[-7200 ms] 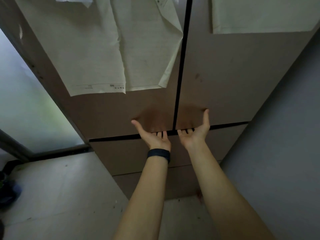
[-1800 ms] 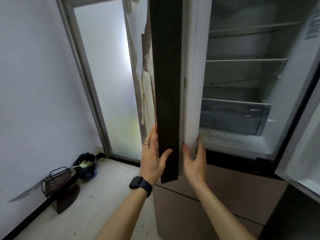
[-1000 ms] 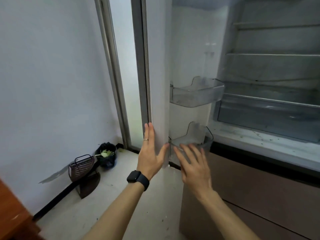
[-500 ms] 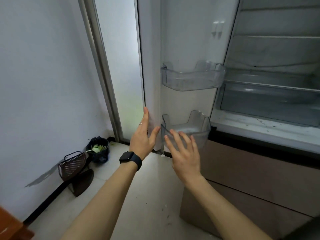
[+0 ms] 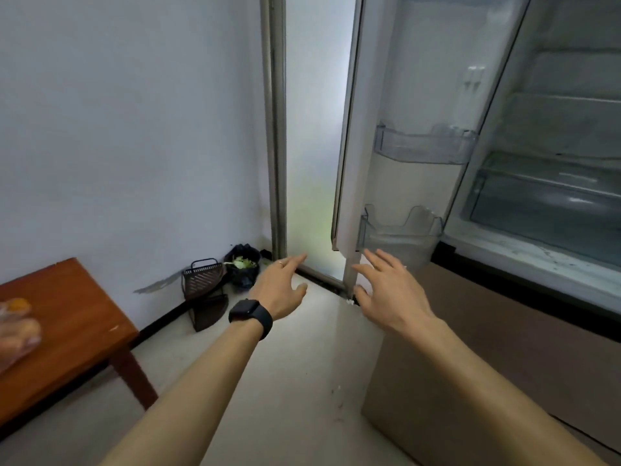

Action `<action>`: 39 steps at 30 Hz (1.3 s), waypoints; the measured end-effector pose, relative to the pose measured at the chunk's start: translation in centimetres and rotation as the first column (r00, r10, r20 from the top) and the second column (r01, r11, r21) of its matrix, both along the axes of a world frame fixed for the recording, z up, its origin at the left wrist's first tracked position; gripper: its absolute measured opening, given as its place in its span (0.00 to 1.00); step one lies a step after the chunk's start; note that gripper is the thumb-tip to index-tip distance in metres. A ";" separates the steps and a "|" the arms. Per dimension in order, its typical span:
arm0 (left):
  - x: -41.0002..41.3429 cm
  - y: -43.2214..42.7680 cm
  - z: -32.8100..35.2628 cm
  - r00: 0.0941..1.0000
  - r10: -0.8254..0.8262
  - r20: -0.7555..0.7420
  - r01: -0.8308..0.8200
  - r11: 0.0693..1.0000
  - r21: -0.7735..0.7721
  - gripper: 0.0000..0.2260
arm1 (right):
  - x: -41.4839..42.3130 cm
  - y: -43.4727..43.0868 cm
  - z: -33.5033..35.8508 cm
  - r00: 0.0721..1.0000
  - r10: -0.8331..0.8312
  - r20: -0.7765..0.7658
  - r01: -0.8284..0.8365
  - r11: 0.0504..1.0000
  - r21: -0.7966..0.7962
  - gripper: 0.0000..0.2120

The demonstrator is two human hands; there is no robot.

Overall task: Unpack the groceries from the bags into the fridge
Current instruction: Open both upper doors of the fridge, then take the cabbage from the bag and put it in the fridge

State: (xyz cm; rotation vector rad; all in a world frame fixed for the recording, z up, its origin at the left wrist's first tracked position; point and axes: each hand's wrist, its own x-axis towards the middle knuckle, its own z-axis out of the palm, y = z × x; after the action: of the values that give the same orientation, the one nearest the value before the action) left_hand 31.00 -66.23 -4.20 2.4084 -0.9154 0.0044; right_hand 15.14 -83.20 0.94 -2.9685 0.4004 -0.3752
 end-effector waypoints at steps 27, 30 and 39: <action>-30.8 66.4 -2.4 0.451 0.890 0.062 -0.892 0.446 0.076 0.25 | -7.9 58.9 -6.4 0.585 0.804 0.108 -0.780 0.521 0.346 0.20; -32.0 73.2 -3.0 0.431 0.901 0.057 -0.900 0.424 0.097 0.25 | -8.7 65.8 -7.2 0.560 0.822 0.105 -0.792 0.494 0.360 0.21; -29.6 87.2 -4.2 0.457 0.890 -0.002 -0.885 0.454 0.104 0.24 | -7.3 79.8 -9.4 0.576 0.816 0.048 -0.755 0.509 0.412 0.22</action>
State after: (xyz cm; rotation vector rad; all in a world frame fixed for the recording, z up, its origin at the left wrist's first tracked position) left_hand 1.36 20.97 -8.41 2.6601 0.5129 0.2959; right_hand 7.83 -3.40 -8.46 -2.4141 -0.8032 0.0570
